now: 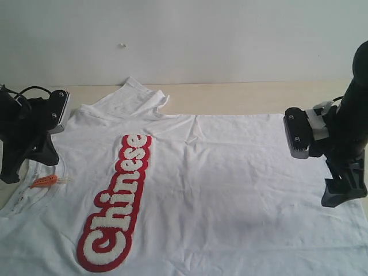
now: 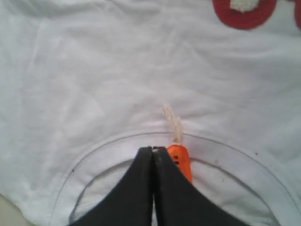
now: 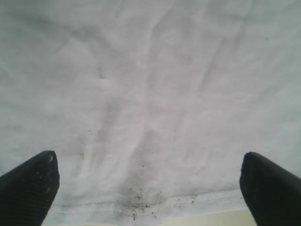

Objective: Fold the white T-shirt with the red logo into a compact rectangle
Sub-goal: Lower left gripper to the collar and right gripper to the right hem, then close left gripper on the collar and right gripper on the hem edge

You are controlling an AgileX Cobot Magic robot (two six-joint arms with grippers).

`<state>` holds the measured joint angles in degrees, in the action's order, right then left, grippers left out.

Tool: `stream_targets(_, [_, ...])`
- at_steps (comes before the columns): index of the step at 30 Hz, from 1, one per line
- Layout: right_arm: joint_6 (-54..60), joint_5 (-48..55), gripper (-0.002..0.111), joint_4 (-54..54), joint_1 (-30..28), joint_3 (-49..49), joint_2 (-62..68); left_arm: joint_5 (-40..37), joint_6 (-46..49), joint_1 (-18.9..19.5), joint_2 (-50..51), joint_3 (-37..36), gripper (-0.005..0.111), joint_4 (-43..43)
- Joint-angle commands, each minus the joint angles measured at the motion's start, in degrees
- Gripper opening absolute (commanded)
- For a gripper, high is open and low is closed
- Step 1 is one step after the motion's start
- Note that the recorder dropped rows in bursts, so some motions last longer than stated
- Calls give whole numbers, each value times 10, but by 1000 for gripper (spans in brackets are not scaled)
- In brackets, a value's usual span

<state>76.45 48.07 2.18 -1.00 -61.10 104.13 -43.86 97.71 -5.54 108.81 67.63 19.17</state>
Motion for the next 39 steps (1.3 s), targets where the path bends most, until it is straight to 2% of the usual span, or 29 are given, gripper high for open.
stream_targets(1, [4, -5, 105, 7, -3, 1, 12, 39, -61, 5, -1, 4, 6, 8])
stream_targets(4, [4, -7, 105, 7, -3, 1, 18, 64, -91, 5, -1, 4, 21, 8])
stream_targets(6, [4, -7, 105, 7, -3, 1, 19, 64, -98, 5, -1, 4, 37, 8])
stream_targets(7, [4, -14, 105, 8, -3, 1, 19, 64, -98, 5, -1, -2, 56, 8])
stream_targets(8, [4, -14, 105, 8, -3, 1, 19, 63, -98, 5, -1, -4, 69, 8])
stream_targets(9, [4, -14, 105, 8, -3, 1, 19, 41, -98, 5, -1, -4, 92, 6])
stream_targets(10, [4, -15, 105, 8, -3, 1, 19, 35, -95, 5, -1, -4, 105, -1])
stream_targets(15, [4, -16, 105, 8, -3, 1, 19, -2, -101, 7, -1, -4, 105, -60])
stream_targets(21, [34, -16, 105, 8, -3, 1, 23, -34, -56, 51, -1, -15, 105, -132])
stream_targets(31, [34, -17, 105, 8, -3, 1, 60, -6, -3, 48, 8, -29, 105, -125])
stream_targets(39, [34, -17, 105, 8, -3, 1, 60, -4, 14, 16, 32, -15, 105, -112])
